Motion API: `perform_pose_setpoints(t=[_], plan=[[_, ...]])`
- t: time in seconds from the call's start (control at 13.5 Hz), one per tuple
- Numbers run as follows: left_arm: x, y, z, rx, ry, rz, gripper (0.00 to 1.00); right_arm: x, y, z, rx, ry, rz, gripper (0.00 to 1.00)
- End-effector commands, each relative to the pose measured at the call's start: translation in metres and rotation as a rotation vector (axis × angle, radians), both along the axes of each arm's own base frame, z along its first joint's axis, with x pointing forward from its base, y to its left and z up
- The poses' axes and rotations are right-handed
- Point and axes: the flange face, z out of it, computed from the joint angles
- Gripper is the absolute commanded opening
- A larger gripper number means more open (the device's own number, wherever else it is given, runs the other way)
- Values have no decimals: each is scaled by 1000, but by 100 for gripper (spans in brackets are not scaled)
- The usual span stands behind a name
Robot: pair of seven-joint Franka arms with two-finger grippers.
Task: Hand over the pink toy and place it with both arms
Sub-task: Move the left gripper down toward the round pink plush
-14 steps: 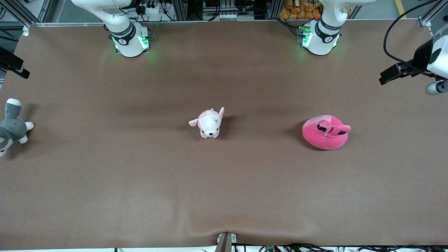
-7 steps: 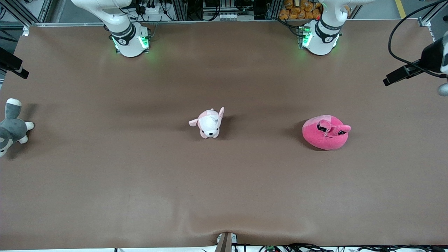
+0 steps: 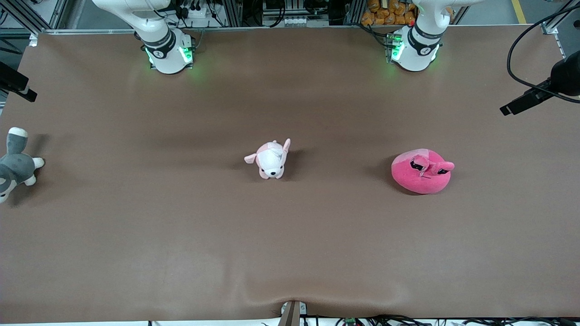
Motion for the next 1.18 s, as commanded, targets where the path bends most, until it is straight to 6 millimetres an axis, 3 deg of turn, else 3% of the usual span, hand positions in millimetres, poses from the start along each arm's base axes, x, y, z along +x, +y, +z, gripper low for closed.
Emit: perform_pose_setpoints(t=[0.0, 0.15, 0.3, 0.37, 0.96, 1.11], plan=[[1, -6, -24, 6, 30, 136, 100, 9, -19, -16, 6, 32, -43, 100], [7, -16, -37, 34, 60, 280, 100, 13, -26, -22, 11, 42, -53, 100], [10, -44, -44, 57, 68, 362, 100, 14, -30, -24, 17, 46, -58, 100], [11, -47, -47, 66, 74, 406, 100, 17, -27, -27, 19, 51, -54, 100], [26, -40, -103, 114, 31, 783, 100, 23, -6, -29, 23, 55, -80, 100], [31, -40, -118, 114, 43, 797, 100, 25, 11, -29, 19, 55, -84, 100]])
